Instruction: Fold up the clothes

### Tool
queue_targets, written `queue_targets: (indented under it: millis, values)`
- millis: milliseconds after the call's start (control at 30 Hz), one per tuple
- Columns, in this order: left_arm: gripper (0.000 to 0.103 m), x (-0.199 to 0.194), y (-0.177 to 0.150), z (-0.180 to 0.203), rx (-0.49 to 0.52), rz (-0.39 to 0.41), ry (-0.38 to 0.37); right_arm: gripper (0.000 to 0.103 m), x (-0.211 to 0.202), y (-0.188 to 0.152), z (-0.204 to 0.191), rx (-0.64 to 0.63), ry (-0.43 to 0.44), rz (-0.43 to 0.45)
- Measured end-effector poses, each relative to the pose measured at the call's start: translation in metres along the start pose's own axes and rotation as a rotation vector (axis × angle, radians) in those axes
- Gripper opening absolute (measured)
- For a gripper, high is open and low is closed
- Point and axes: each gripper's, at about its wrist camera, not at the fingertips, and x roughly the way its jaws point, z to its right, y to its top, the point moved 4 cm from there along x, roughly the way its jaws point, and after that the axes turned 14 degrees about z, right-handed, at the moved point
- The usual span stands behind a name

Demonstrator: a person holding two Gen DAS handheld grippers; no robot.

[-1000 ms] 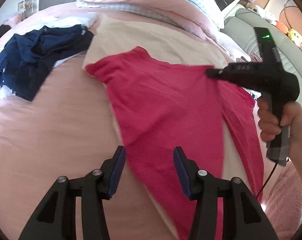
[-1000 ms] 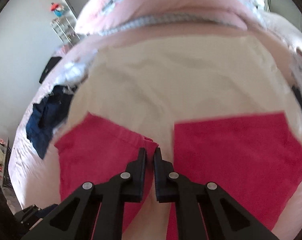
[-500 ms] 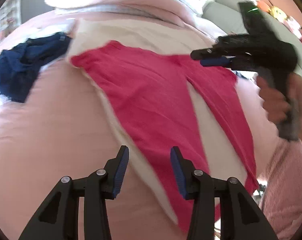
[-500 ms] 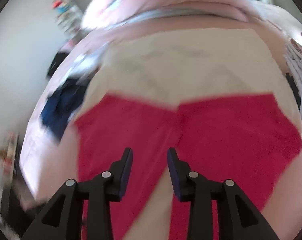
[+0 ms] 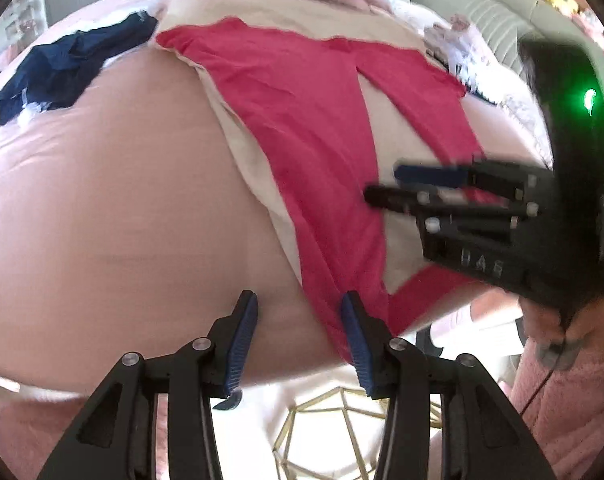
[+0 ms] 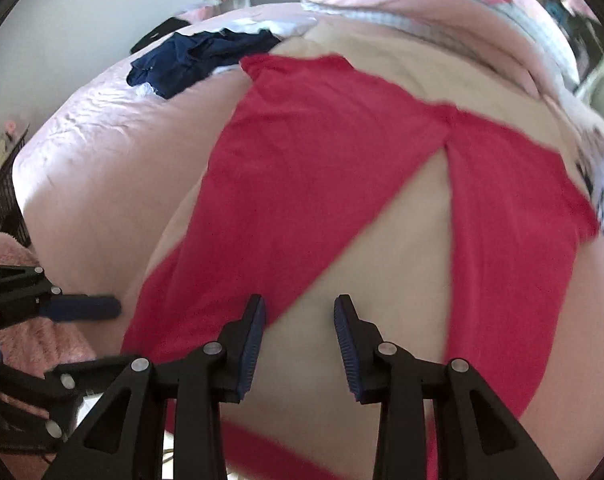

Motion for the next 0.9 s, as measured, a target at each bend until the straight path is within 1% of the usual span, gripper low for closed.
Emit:
queue_targets:
  millis: [67,167,267,300,333,400,467,533,600,667,733,800,833,867,900]
  values:
    - [0.040,-0.001,0.006,-0.007,-0.058,-0.011,-0.031,0.036,-0.011,-0.009,-0.007,-0.054,-0.020,-0.004]
    - [0.040,-0.009,0.018,-0.018,-0.120,0.076,-0.046,0.035,-0.028,-0.014,-0.009,-0.077,0.012,-0.023]
    - [0.040,-0.005,0.020,-0.014,-0.117,0.107,-0.078,0.036,-0.045,-0.004,0.006,0.088,0.015,0.077]
    - [0.040,-0.003,0.020,-0.012,-0.115,0.116,-0.089,0.040,-0.044,-0.001,0.007,0.113,0.033,0.084]
    - [0.040,0.004,0.017,-0.009,-0.095,0.077,-0.076,0.042,-0.042,0.002,0.007,0.138,0.050,0.090]
    - [0.040,0.009,0.014,-0.003,-0.039,0.058,-0.038,0.042,-0.025,0.002,0.000,0.106,0.045,0.023]
    - [0.040,0.007,0.012,0.000,-0.018,0.044,-0.023,0.043,-0.013,-0.006,-0.007,0.068,0.046,-0.031]
    - [0.040,0.003,0.010,-0.004,-0.042,0.031,-0.031,0.044,-0.016,-0.008,-0.007,0.056,0.052,-0.017]
    - [0.040,0.000,0.007,-0.006,-0.066,0.020,-0.040,0.044,-0.018,-0.013,-0.007,0.031,0.063,-0.029]
    - [0.040,-0.003,0.004,-0.008,-0.090,0.010,-0.048,0.044,-0.026,-0.022,-0.012,-0.012,0.054,-0.035]
    - [0.040,-0.002,0.007,-0.005,-0.087,0.004,-0.050,0.044,-0.033,-0.030,-0.016,-0.034,0.048,-0.037]
    - [0.041,-0.002,0.009,-0.002,-0.086,0.003,-0.058,0.044,-0.041,-0.034,-0.014,0.002,0.072,-0.036]
    - [0.041,-0.003,0.009,-0.001,-0.089,0.005,-0.069,0.043,-0.049,-0.031,-0.006,0.054,0.058,0.004]
    - [0.041,-0.005,0.009,-0.005,-0.118,0.013,-0.085,0.043,-0.057,-0.029,0.003,0.106,0.045,0.044]
    - [0.041,-0.007,0.010,-0.010,-0.154,0.023,-0.101,0.043,-0.059,-0.026,0.009,0.130,0.036,0.056]
